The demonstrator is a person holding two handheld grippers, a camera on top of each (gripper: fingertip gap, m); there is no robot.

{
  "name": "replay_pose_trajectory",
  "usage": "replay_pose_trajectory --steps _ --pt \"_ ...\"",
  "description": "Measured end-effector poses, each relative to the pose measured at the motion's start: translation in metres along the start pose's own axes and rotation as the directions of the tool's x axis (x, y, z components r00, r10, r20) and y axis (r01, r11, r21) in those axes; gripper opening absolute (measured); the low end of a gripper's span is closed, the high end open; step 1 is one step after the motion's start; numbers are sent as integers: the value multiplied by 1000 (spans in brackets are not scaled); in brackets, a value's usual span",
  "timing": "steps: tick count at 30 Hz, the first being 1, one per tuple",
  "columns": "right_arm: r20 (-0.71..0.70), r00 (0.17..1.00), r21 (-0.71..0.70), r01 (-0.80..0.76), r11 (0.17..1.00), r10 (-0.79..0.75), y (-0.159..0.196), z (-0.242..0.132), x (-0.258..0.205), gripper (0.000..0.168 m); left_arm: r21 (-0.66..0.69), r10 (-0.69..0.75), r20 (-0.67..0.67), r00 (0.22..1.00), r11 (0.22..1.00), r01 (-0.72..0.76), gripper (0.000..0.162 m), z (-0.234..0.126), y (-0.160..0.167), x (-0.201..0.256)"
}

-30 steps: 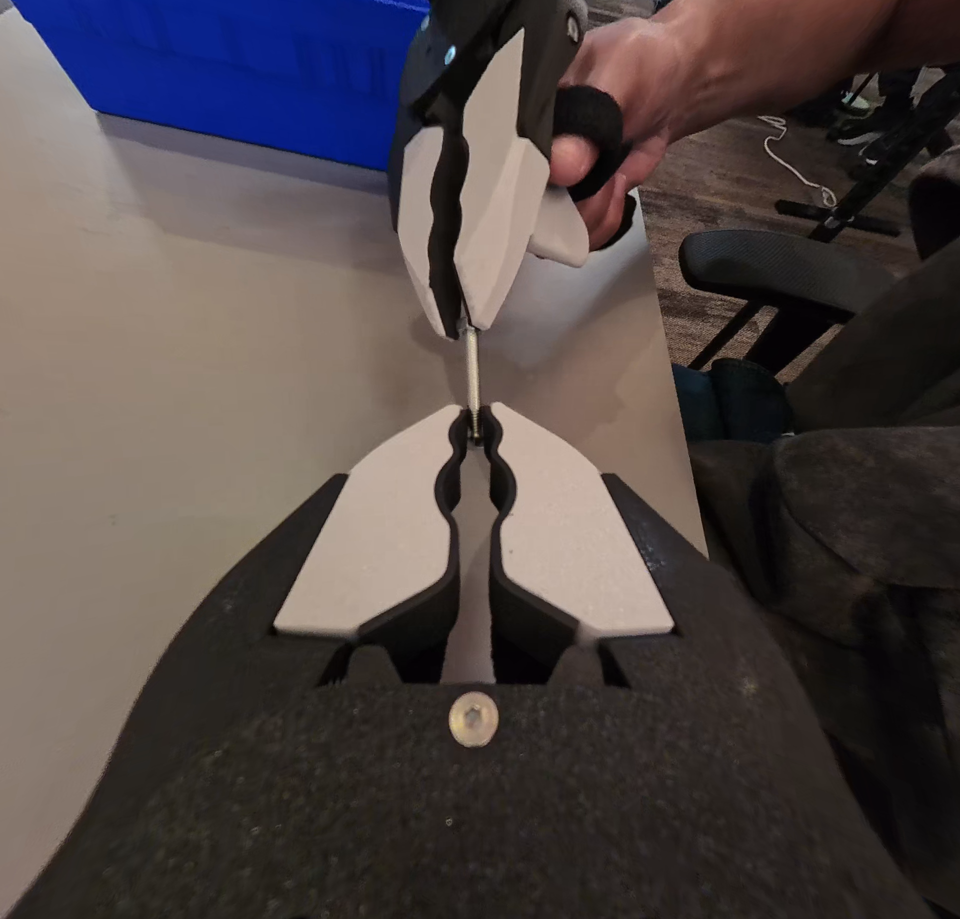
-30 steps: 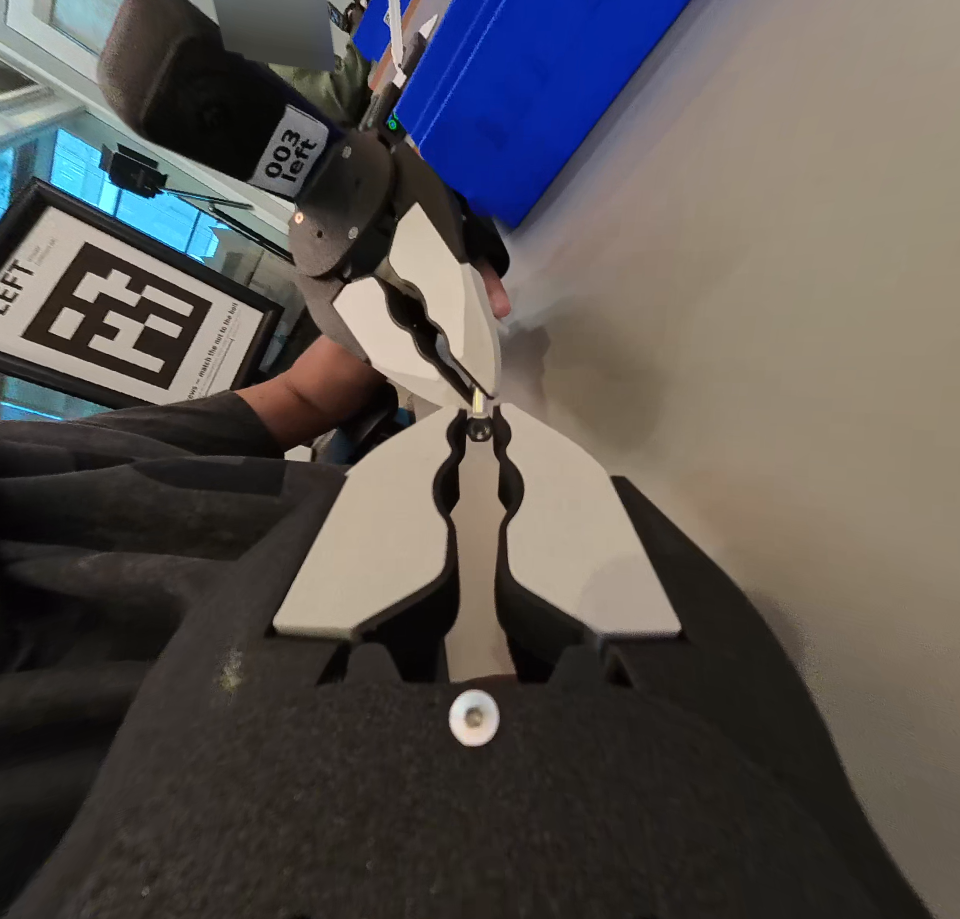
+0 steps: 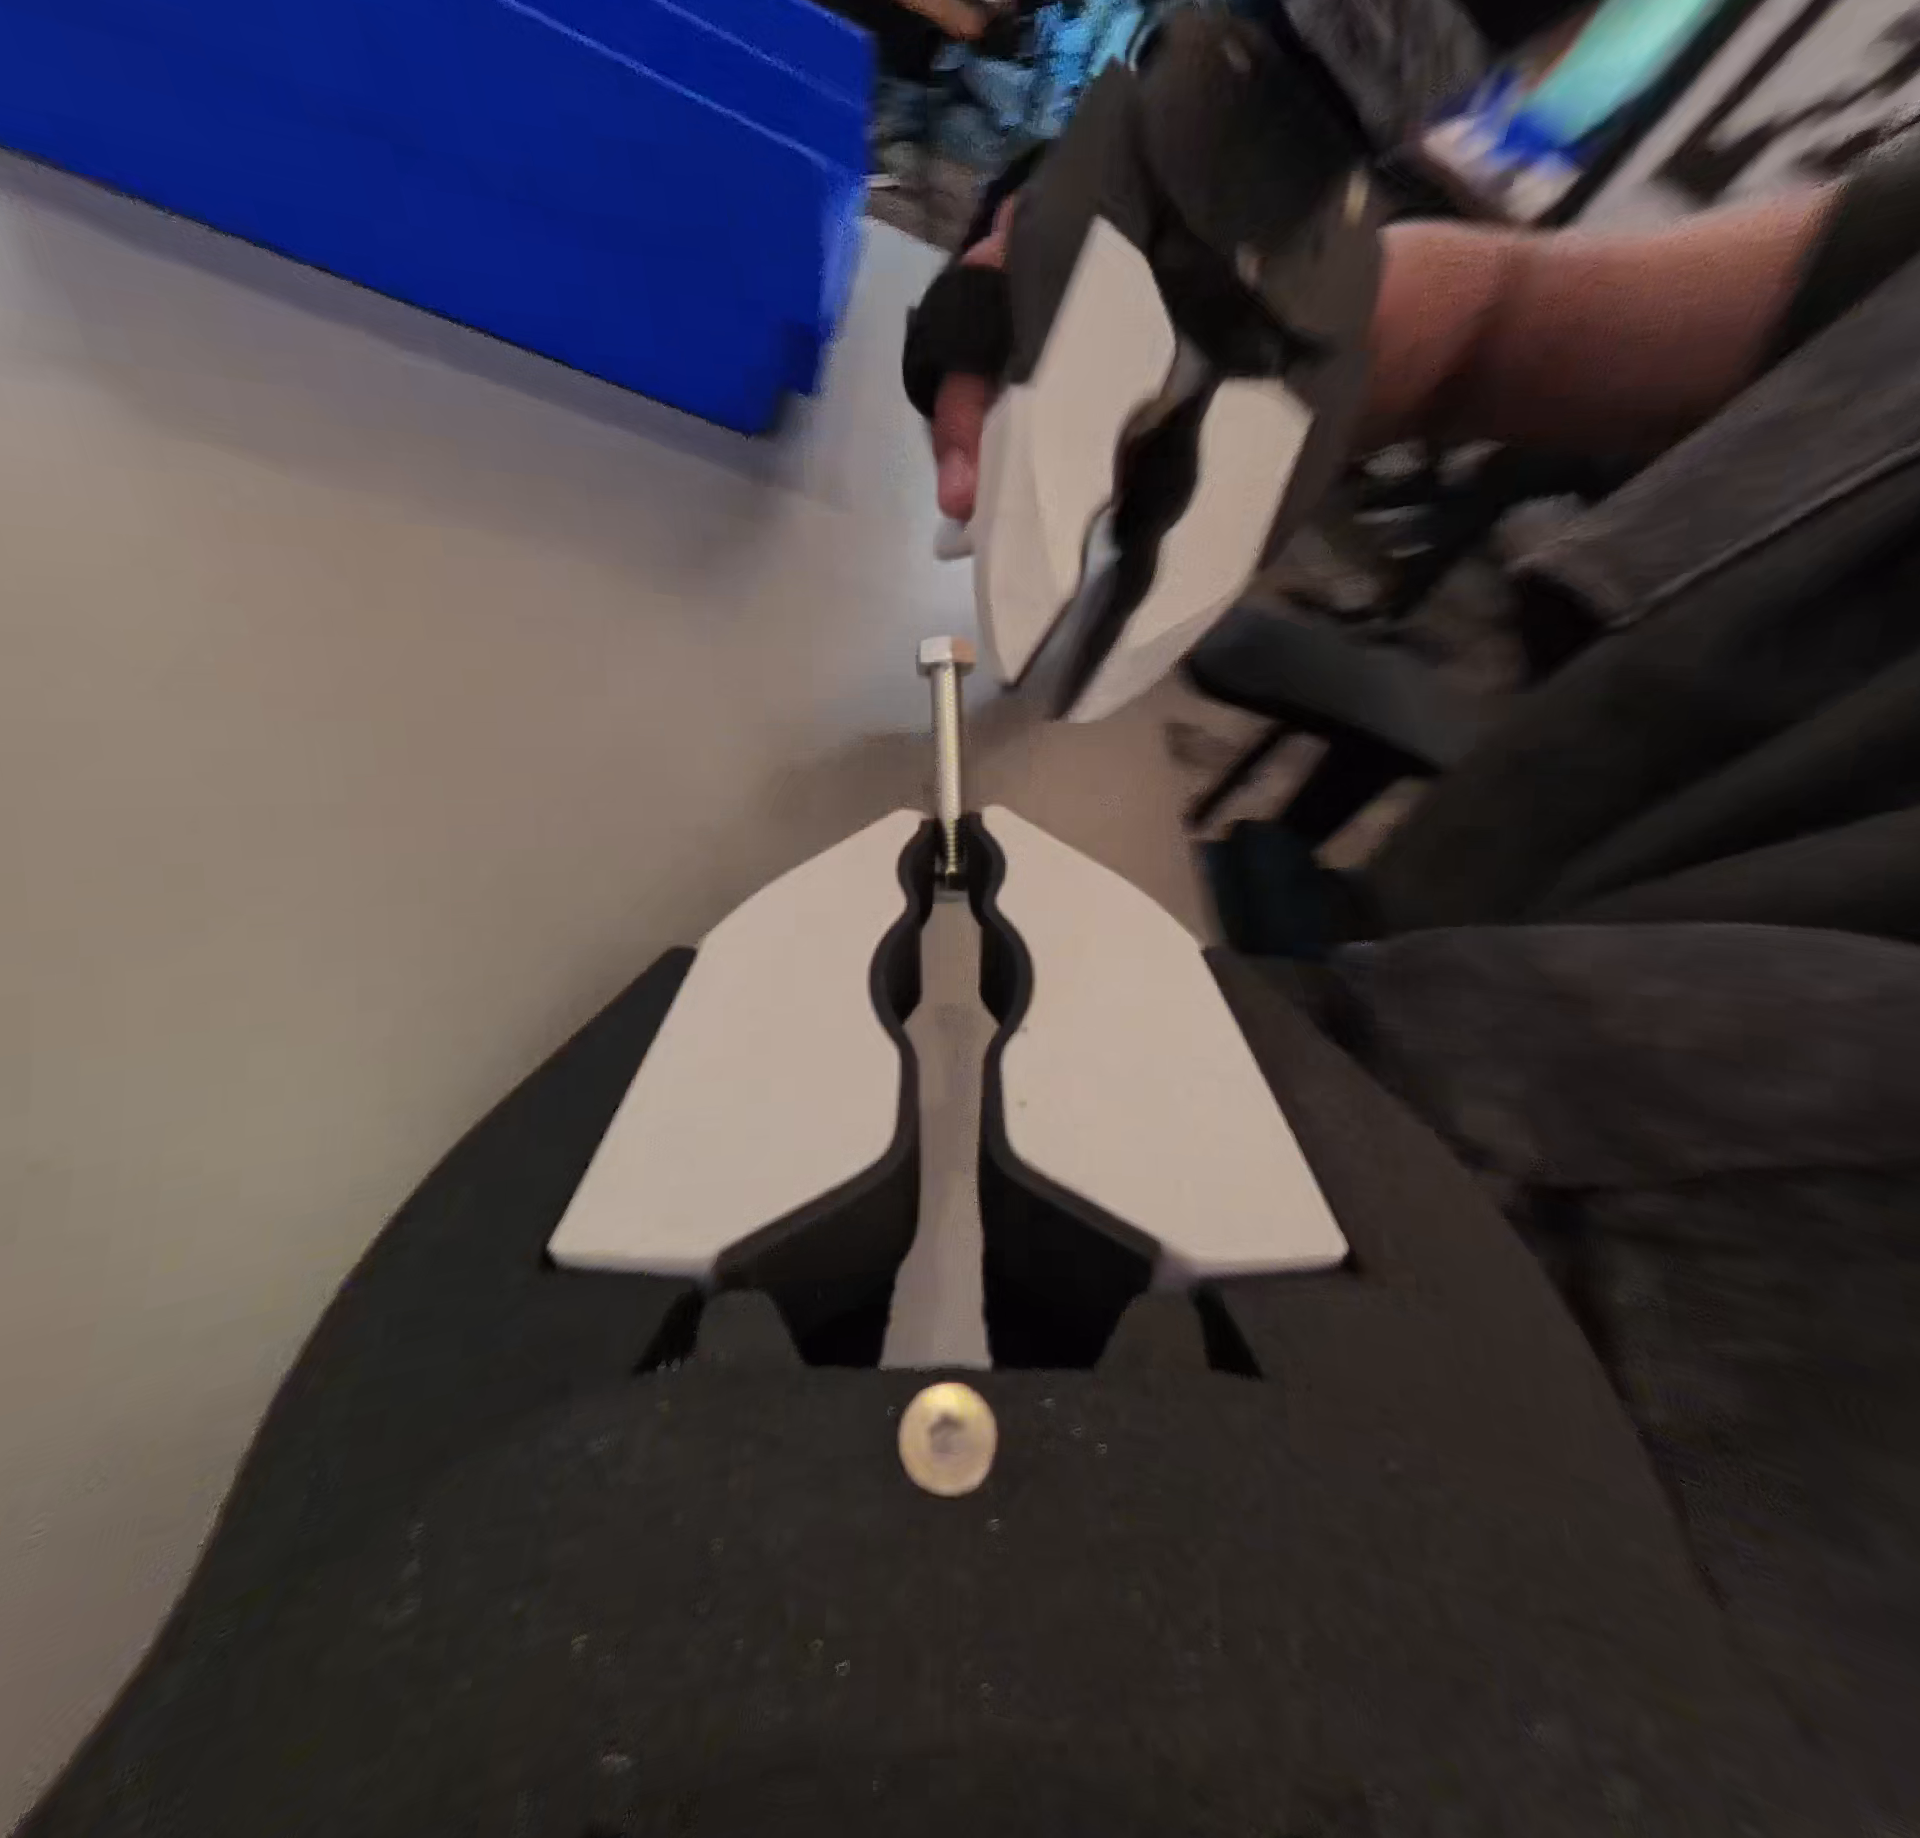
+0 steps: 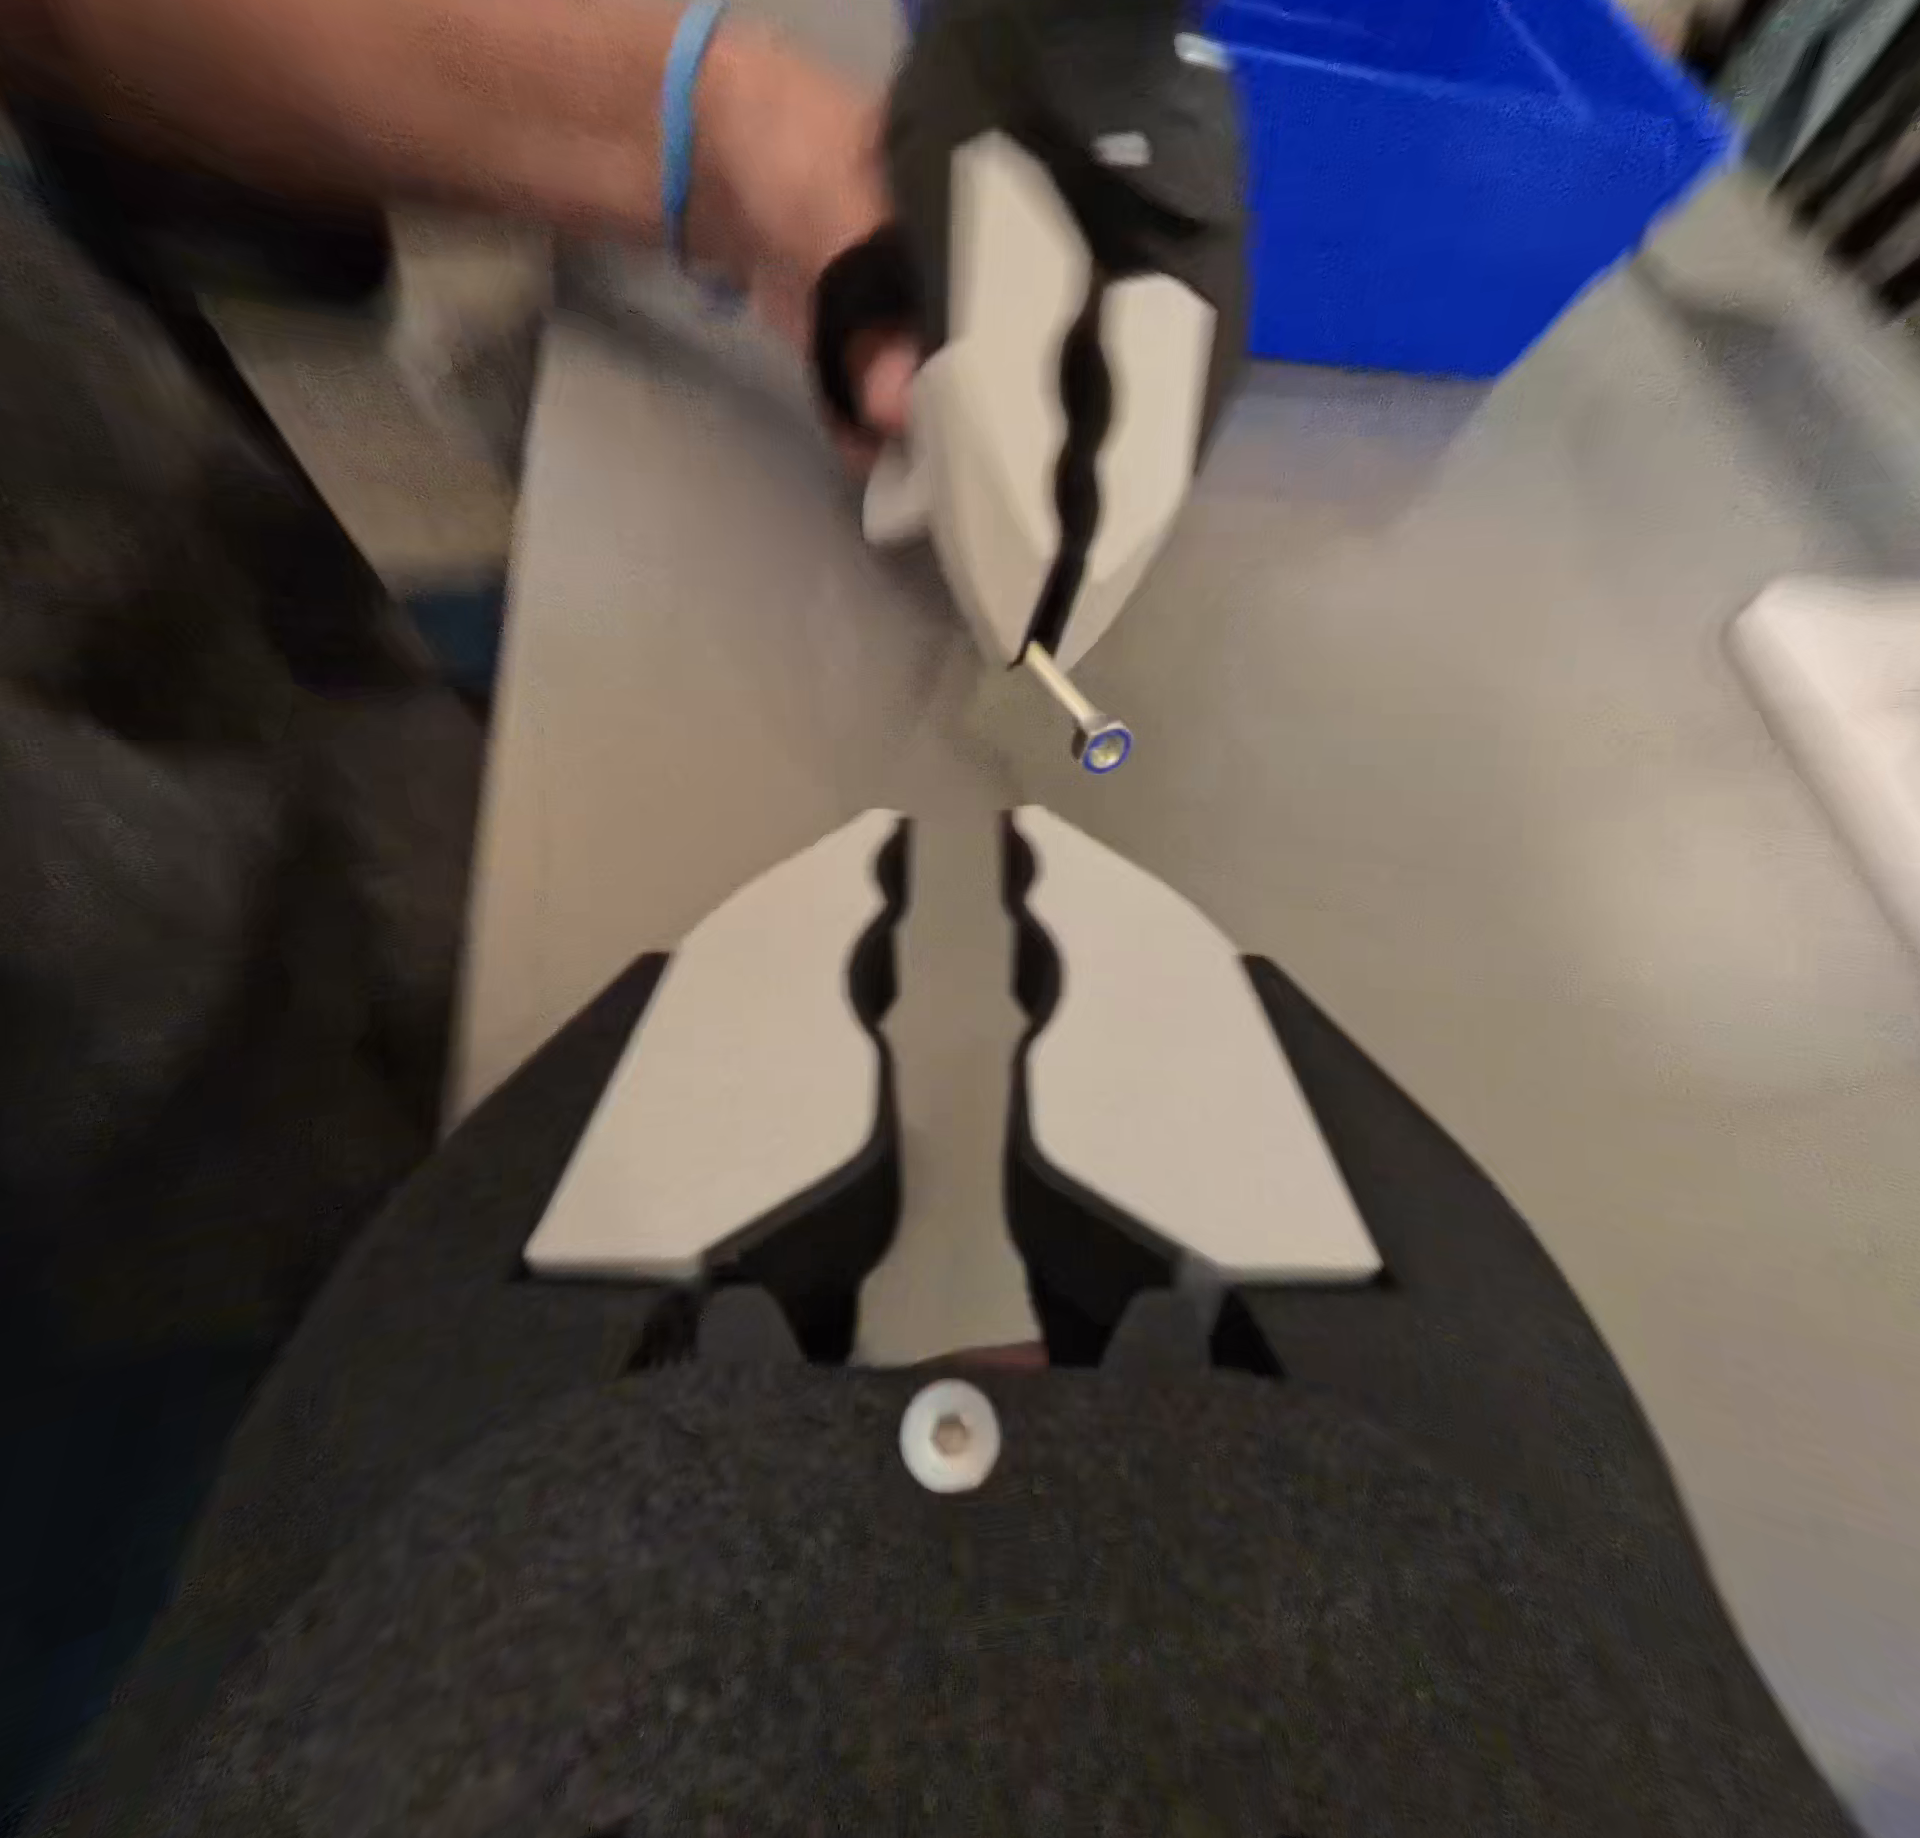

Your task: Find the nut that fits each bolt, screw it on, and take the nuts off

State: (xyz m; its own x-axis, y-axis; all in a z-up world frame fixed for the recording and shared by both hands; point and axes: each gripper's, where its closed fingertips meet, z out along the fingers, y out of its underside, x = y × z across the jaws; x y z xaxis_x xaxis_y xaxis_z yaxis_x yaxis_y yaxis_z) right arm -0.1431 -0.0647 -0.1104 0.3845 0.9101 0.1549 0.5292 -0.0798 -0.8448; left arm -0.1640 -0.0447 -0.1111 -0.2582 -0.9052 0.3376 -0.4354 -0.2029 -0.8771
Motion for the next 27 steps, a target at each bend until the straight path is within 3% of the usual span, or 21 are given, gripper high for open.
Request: replay_pose_trajectory --steps 1,3,4,6,9,14,17,19,21,23,25,27 --pt "45 974 64 -223 973 221 -3 -1 8 31 -21 60 75 995 998 -58 5 0 1 -6" --pt "165 810 105 -582 807 563 -1 -2 21 33 -33 109 118 987 994 -106 5 0 -1 -6" --pt "231 715 102 -692 715 659 0 -1 24 33 -28 124 127 984 992 -121 5 0 -4 -5" --pt "308 584 74 -802 593 751 2 1 24 32 -57 140 133 981 989 -134 5 2 -1 -3" --pt "359 528 57 -836 546 770 -3 2 19 29 -94 161 132 978 984 -149 5 6 4 -2" --pt "323 561 22 -810 587 762 0 8 16 24 -114 179 146 973 980 -163 5 9 5 -2" --pt "326 579 22 -795 606 747 -1 10 14 10 -119 185 145 972 979 -168 5 10 6 -1" --pt "316 620 36 -764 644 718 -3 10 13 10 -120 183 136 974 979 -167 5 10 7 0" --pt "296 709 30 -676 736 640 -3 9 6 10 -113 158 92 983 983 -147 5 9 8 5" --pt "234 859 47 -478 877 456 -4 6 1 10 -93 125 30 992 988 -122 5 10 7 13" --pt "139 976 27 -175 984 170 -2 3 -4 10 -89 91 -30 995 992 -93 5 12 8 19" --pt "63 984 -16 170 985 -169 -2 0 -10 10 -93 49 -109 993 994 -59 5 14 11 28"
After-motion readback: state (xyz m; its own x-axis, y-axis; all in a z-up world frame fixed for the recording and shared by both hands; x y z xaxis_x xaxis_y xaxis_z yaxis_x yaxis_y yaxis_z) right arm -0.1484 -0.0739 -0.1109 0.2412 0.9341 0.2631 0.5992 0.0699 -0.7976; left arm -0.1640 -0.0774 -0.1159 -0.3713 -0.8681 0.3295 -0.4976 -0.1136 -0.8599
